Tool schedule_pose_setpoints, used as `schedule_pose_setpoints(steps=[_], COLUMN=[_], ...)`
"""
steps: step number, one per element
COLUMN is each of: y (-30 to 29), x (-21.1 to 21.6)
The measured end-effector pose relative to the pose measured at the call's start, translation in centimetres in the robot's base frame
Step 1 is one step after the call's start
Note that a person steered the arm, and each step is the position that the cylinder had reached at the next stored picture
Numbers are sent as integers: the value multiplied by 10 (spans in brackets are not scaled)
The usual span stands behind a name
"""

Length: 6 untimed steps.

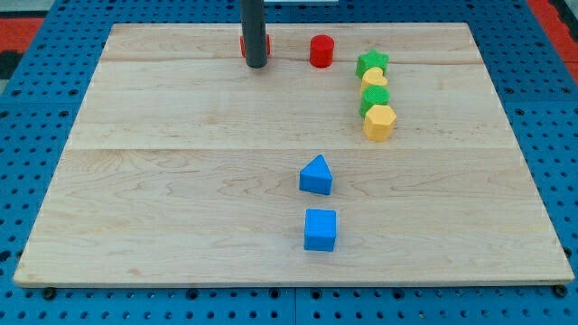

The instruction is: Touch the top of blue triangle

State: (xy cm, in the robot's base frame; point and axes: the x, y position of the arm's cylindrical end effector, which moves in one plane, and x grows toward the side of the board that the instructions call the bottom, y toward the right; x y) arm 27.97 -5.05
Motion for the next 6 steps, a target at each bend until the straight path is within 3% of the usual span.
schedule_pose_setpoints(steps=[1, 2, 3, 4, 6], y=[-1, 19, 78, 91, 183], x=[54, 137, 145, 174, 220])
